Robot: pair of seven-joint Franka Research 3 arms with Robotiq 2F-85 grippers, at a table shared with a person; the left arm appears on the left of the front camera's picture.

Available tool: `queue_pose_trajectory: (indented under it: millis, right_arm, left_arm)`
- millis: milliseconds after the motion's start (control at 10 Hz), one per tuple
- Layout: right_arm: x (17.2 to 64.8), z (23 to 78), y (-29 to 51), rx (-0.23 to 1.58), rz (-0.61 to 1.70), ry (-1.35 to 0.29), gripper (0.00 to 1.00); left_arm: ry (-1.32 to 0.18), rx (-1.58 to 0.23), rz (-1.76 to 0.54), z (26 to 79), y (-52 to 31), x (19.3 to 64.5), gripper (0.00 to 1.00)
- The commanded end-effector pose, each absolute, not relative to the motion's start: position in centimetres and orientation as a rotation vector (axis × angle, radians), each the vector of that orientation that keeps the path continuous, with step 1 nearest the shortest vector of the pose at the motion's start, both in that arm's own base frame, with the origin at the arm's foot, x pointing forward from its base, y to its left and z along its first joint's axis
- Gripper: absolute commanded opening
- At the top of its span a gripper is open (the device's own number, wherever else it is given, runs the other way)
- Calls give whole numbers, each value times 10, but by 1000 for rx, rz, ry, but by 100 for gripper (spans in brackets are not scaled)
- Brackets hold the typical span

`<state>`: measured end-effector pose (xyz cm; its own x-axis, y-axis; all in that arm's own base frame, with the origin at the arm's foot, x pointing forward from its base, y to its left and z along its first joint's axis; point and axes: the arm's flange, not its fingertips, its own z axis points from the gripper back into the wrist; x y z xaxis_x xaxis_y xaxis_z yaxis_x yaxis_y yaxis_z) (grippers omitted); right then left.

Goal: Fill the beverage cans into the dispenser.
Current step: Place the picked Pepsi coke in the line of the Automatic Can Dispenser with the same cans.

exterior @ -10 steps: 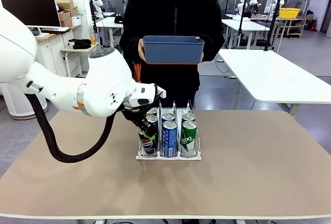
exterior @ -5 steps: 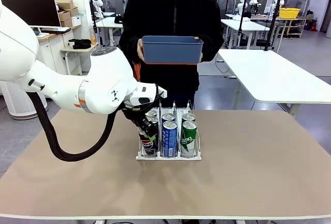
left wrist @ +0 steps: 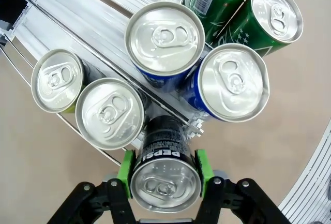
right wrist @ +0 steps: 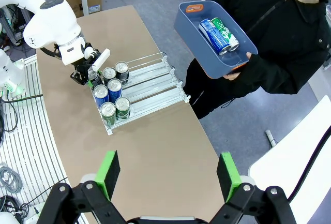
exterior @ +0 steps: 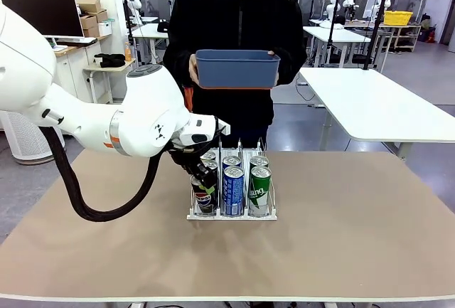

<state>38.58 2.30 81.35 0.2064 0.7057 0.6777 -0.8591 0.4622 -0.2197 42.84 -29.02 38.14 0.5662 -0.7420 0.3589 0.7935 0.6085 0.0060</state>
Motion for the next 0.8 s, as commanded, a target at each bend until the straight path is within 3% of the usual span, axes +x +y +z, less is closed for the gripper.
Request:
queue_pose_trajectory:
  millis: [0, 100, 300, 500, 700]
  right_arm:
    - [385, 813, 23, 225, 1102, -807, 100]
    - [385, 813, 23, 225, 1102, -807, 100]
    - [385, 813, 23, 225, 1102, -807, 100]
    - [385, 813, 23, 225, 1102, -807, 100]
    - [385, 813, 23, 225, 1102, -807, 100]
  left_arm:
    - [-290, -150, -918, 359, -292, 435, 58]
    - [-274, -147, -918, 354, -293, 436, 58]
    - [-251, -141, -914, 352, -295, 437, 78]
    - [-325, -83, -862, 378, -290, 433, 97]
    - [-396, -30, -840, 406, -289, 419, 100]
